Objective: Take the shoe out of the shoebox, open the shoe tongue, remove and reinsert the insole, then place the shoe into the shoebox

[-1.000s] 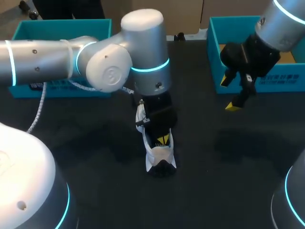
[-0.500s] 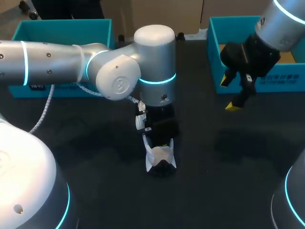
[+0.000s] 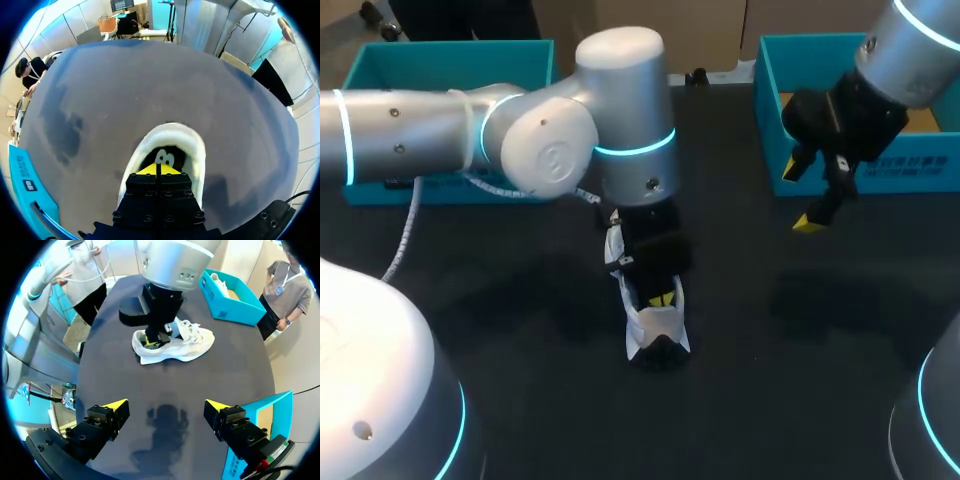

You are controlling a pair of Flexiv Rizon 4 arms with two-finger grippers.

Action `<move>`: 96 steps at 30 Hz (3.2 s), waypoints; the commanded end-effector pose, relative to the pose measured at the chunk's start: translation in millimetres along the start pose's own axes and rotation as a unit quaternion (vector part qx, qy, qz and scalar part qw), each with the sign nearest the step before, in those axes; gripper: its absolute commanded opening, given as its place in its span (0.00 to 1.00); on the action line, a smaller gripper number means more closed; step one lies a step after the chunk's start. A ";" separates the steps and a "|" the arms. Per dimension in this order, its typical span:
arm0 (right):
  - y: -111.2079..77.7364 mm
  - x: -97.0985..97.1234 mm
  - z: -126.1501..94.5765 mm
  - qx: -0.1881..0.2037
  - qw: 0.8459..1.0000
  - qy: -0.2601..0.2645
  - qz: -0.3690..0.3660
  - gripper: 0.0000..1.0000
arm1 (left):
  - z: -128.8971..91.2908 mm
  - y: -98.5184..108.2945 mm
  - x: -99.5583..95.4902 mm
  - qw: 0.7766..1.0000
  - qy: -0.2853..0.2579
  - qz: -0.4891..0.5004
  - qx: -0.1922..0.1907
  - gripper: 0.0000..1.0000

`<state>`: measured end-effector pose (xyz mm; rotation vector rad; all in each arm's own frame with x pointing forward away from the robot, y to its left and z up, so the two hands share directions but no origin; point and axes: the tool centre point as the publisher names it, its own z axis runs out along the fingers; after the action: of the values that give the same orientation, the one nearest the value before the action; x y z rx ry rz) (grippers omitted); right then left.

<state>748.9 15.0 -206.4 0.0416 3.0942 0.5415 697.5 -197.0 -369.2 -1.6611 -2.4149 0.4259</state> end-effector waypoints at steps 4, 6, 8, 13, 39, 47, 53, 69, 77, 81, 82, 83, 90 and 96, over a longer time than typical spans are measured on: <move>-0.2 0.0 1.0 0.001 1.000 0.000 0.000 1.00 | 32.4 1.4 -4.9 1.000 0.012 0.009 0.018 0.00; -0.2 0.0 1.0 0.001 1.000 0.000 0.000 1.00 | 39.8 2.3 -4.2 1.000 0.016 0.011 0.018 0.00; -0.2 0.0 1.0 0.001 1.000 0.000 0.000 1.00 | 44.9 3.5 -3.5 1.000 0.023 0.009 0.017 0.00; -0.2 0.0 1.0 0.001 1.000 0.000 0.000 1.00 | 51.9 7.0 1.3 1.000 0.030 0.009 -0.003 0.00; -0.2 0.0 1.0 0.001 1.000 0.000 0.000 1.00 | 48.1 69.5 10.4 0.990 0.005 -0.050 -0.135 0.00; -0.2 0.0 1.0 0.001 1.000 0.000 0.000 1.00 | 23.2 60.8 13.9 0.990 -0.007 -0.046 -0.130 0.00; -0.2 0.0 1.0 0.001 1.000 0.000 0.000 1.00 | 7.2 42.4 11.9 0.996 -0.022 -0.036 -0.085 0.00; -0.2 0.0 1.0 0.001 1.000 0.000 0.000 1.00 | 37.5 7.1 -7.3 0.998 -0.023 0.006 -0.067 0.00; -0.2 0.0 1.0 0.001 1.000 0.000 0.000 1.00 | 35.6 24.4 -1.3 0.996 -0.023 -0.007 -0.091 0.00; -0.2 0.0 1.0 0.001 1.000 0.000 0.000 1.00 | 22.5 37.2 0.5 0.993 -0.030 -0.013 -0.114 0.00; -0.2 0.0 1.0 0.001 1.000 0.000 0.000 1.00 | 19.7 38.6 0.8 0.992 -0.032 -0.013 -0.119 0.00; -0.2 0.0 1.0 0.001 1.000 0.000 0.000 1.00 | 16.1 40.1 1.1 0.992 -0.033 -0.011 -0.125 0.00; -0.2 0.0 1.0 0.001 1.000 0.000 0.000 1.00 | -12.2 40.3 0.5 0.983 -0.057 0.008 -0.176 0.00; -0.2 0.0 1.0 0.001 1.000 0.000 0.000 1.00 | -26.0 41.2 -2.3 0.972 -0.074 0.014 -0.223 0.00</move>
<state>748.9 15.1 -206.5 0.0420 3.0944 0.5411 749.7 -189.1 -367.2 -1.8731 -2.7189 0.0587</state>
